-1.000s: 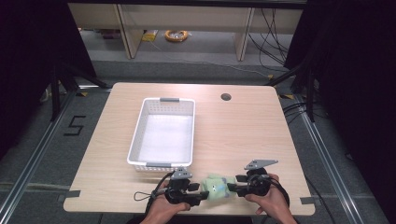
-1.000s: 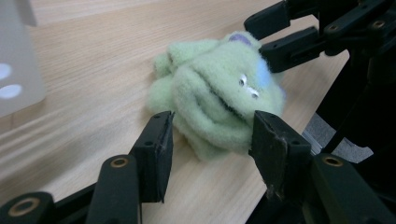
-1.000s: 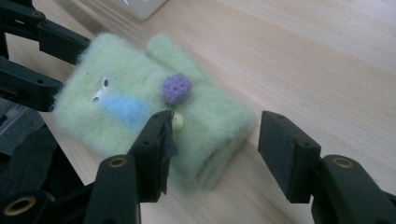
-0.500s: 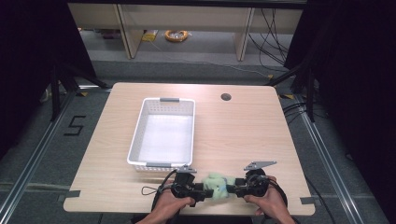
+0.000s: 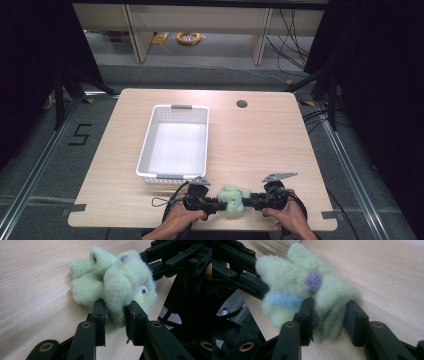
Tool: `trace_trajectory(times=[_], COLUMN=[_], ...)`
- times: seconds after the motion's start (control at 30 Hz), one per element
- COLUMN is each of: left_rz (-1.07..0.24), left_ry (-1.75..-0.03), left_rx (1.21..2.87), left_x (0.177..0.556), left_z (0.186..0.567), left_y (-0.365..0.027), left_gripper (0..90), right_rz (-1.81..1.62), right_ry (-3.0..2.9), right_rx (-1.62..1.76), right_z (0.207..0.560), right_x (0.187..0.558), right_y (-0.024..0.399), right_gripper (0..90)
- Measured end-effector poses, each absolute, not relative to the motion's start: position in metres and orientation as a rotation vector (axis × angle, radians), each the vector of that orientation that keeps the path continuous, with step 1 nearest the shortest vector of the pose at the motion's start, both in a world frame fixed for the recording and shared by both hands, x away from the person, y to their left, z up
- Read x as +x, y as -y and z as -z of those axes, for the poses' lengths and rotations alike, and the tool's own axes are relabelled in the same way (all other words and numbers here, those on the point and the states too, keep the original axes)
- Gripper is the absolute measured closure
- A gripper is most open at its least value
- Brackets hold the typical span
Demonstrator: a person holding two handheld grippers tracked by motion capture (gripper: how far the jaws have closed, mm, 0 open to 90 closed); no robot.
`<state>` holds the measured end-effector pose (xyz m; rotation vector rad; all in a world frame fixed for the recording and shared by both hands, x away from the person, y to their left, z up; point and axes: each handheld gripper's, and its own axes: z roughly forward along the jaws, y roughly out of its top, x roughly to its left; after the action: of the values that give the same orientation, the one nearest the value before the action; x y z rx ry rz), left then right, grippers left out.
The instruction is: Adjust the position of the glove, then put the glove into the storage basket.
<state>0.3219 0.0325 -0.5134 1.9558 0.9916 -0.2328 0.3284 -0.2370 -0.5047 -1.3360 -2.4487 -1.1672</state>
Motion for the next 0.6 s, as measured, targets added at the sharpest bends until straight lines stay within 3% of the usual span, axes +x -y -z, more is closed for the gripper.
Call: trace_trajectory(times=[0.17, 0.6], left_rz=[0.216, 0.198], left_ry=[-0.970, -0.935], left_rx=[1.962, 1.937], left_x=[0.320, 0.318], left_z=[0.511, 0.498], left_y=[-0.035, -0.047], left_gripper=[75.2, 77.4], right_rz=[1.212, 1.305], right_ry=[2.478, 2.411], right_rx=[-1.307, -1.298], right_z=[0.504, 0.491], right_x=[0.328, 0.320], right_y=[0.238, 0.236], right_gripper=[72.1, 74.3])
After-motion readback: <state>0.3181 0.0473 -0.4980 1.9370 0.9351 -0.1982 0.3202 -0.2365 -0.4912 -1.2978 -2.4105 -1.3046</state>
